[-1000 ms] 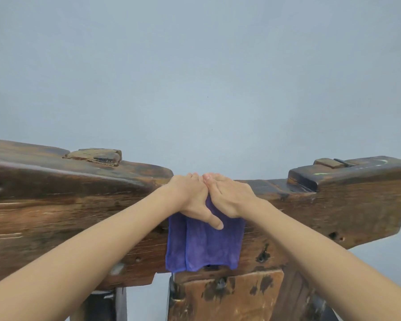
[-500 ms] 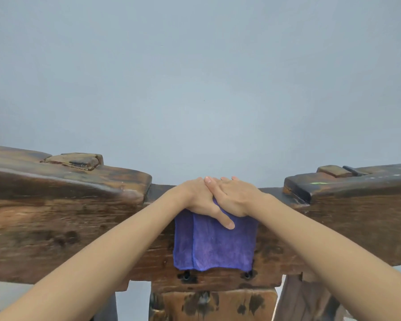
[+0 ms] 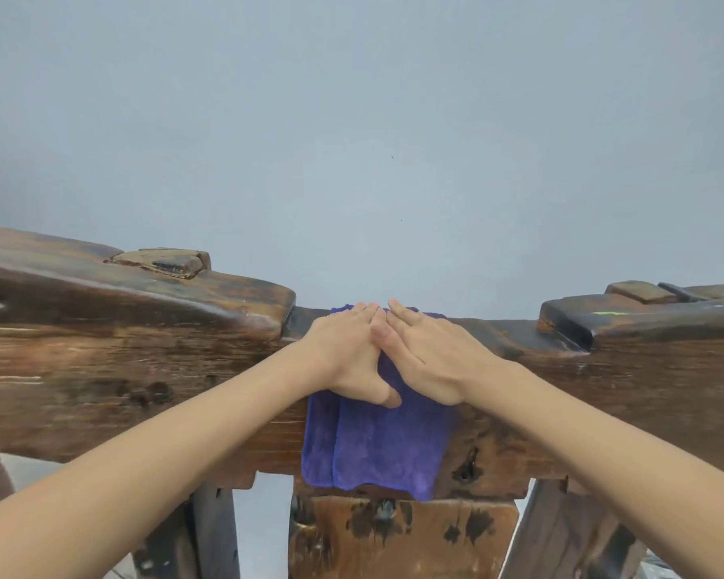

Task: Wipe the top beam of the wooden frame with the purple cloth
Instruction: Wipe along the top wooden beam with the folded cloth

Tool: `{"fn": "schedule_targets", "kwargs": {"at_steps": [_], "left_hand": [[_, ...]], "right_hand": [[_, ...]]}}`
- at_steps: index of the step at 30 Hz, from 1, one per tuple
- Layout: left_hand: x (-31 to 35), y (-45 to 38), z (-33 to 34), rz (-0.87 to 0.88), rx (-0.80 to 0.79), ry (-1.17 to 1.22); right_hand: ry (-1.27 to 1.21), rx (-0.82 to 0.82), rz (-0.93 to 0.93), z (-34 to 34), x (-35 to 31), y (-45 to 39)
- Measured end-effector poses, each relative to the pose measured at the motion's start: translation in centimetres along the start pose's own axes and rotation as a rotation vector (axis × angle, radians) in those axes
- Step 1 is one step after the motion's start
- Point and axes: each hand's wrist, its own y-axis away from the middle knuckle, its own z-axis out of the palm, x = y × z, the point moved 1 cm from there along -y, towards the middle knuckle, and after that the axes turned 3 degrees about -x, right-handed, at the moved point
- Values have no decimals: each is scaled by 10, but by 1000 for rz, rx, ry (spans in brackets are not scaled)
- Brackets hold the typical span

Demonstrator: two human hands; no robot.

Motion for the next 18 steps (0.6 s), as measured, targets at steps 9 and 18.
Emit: {"fn": "schedule_targets", "kwargs": {"at_steps": [9,18], "left_hand": [[-26,-15,-11,89,-78,377],[22,-42,-11,-26,-126,293]], "right_hand": [[-168,-118,25,-12,21,-44],[-12,-109,92,-13,76,-12]]}}
